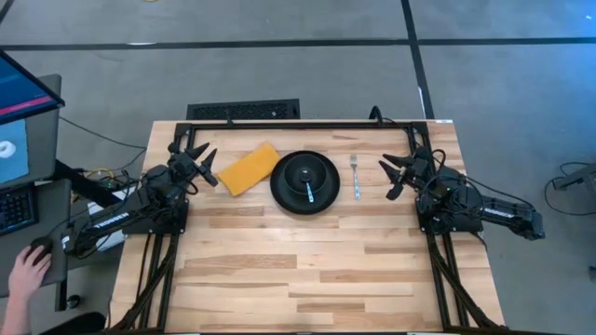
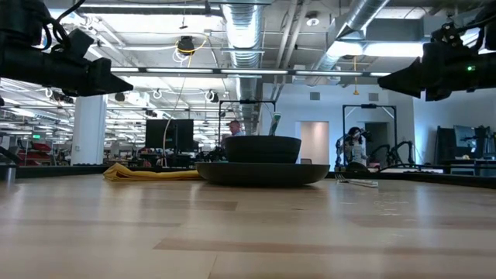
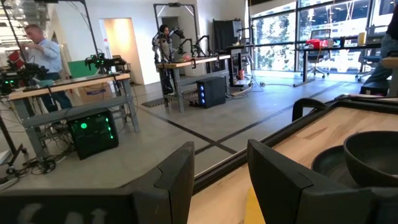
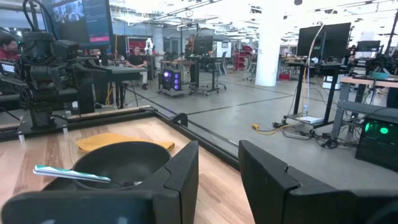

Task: Set table place
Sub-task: Return to Home Position

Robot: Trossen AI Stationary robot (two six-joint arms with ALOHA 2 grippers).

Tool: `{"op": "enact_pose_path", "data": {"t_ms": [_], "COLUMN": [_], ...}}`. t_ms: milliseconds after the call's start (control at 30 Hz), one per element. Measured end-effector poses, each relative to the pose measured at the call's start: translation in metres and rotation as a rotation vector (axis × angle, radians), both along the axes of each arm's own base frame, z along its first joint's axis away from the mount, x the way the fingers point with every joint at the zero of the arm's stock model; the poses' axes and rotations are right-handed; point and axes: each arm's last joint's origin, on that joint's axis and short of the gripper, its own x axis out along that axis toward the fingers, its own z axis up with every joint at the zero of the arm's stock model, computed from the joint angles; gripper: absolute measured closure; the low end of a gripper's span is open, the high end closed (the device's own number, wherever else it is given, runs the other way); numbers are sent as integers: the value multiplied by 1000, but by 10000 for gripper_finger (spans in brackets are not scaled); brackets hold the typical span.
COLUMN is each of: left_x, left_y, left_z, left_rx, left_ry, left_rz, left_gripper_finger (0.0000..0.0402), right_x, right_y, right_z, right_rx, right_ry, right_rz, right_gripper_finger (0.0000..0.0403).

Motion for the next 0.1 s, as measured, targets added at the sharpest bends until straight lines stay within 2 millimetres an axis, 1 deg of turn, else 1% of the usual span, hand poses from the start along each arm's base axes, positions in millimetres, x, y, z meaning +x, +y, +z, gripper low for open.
{"op": "enact_pose_path", "data": {"t_ms": [100], "left_x": [0], "left_y": [0], "left_z": [0], "left_rx": [0], "left_ry": [-1], "left_rz": [0], "left_gripper_finger": [262], "right_x": [0], "right_y": [0], "right_z": [0], "right_rx": [0], "right_ry": [0], "right_rz": [0], "right_gripper_finger": [266]}}
